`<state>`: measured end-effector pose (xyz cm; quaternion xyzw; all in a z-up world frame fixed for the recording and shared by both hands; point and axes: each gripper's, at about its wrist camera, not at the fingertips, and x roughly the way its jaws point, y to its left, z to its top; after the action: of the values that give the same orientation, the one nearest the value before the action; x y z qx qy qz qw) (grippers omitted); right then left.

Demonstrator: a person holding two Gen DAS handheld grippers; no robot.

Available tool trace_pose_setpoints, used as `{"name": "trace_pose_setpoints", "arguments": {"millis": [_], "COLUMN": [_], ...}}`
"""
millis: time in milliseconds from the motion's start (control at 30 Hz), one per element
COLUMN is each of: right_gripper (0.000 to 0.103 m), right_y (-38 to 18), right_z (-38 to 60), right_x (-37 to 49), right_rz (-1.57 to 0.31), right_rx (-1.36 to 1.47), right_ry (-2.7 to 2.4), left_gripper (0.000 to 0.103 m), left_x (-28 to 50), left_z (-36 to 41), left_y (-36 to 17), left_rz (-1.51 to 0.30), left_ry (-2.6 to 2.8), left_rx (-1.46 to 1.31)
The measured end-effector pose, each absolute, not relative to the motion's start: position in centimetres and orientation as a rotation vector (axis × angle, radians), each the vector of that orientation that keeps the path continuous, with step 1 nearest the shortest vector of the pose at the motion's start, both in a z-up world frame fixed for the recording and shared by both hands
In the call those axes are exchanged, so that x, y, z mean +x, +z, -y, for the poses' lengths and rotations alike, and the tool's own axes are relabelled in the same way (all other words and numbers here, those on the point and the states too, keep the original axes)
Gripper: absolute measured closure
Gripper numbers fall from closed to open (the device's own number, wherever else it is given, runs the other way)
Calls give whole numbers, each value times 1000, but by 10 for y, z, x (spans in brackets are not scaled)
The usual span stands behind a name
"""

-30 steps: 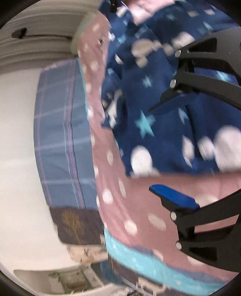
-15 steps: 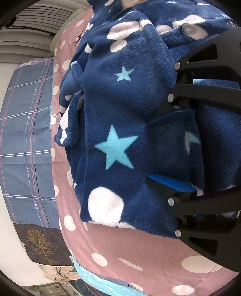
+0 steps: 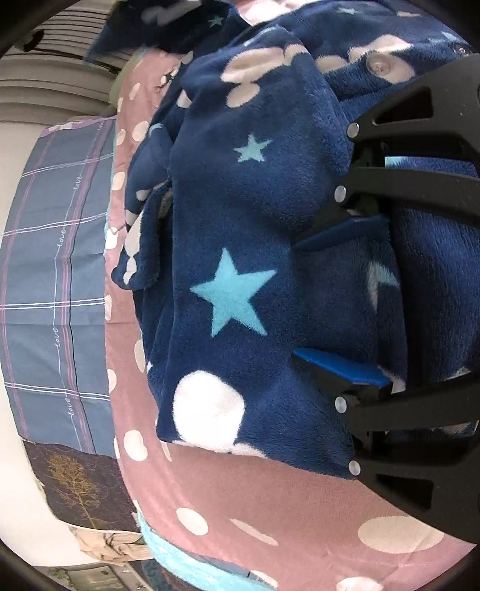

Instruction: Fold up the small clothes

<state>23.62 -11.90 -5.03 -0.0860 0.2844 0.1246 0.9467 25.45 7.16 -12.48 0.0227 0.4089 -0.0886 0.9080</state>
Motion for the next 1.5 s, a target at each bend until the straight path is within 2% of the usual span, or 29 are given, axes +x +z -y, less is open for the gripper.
{"name": "trace_pose_setpoints", "arguments": {"millis": [100,167,200,233,300,433,533,633,733,867,967,1100,1200,1333,1400,1500], "right_gripper": [66,65,59,48,38,36,30,30,34,34,34,34,34,34,34,33], "right_y": [-106,-118,-115,-111,-104,-90,-79,-83,-74,-53,-60,-67,-75,-92,-104,-116], "right_z": [70,72,79,87,103,124,150,164,139,91,108,143,155,164,170,180], "right_x": [232,232,233,235,237,223,232,270,275,248,247,236,218,198,195,196], "right_rz": [-728,-740,-740,-747,-759,-766,-802,-863,-841,-776,-804,-807,-778,-746,-750,-776], "right_rx": [-347,-363,-333,-288,-190,-62,219,505,591,332,353,348,228,80,80,123], "right_ry": [330,329,344,358,389,436,458,417,601,812,747,620,465,325,325,326], "left_gripper": [46,46,46,46,45,43,43,43,39,38,37,27,19,17,13,12], "left_x": [255,255,255,255,255,255,255,255,253,251,250,246,242,238,242,253], "left_z": [-76,-77,-76,-77,-78,-79,-78,-80,-90,-102,-105,-113,-121,-125,-120,-103], "left_y": [-125,-125,-125,-125,-125,-124,-125,-125,-123,-123,-123,-122,-119,-113,-114,-111], "left_rz": [-842,-842,-841,-841,-842,-840,-840,-838,-824,-812,-802,-776,-759,-755,-785,-840], "left_ry": [-198,-200,-201,-203,-207,-220,-217,-225,-271,-316,-335,-402,-459,-545,-581,-560], "left_rx": [16,12,11,10,2,-13,-5,-18,-93,-186,-221,-304,-383,-519,-576,-553]}}
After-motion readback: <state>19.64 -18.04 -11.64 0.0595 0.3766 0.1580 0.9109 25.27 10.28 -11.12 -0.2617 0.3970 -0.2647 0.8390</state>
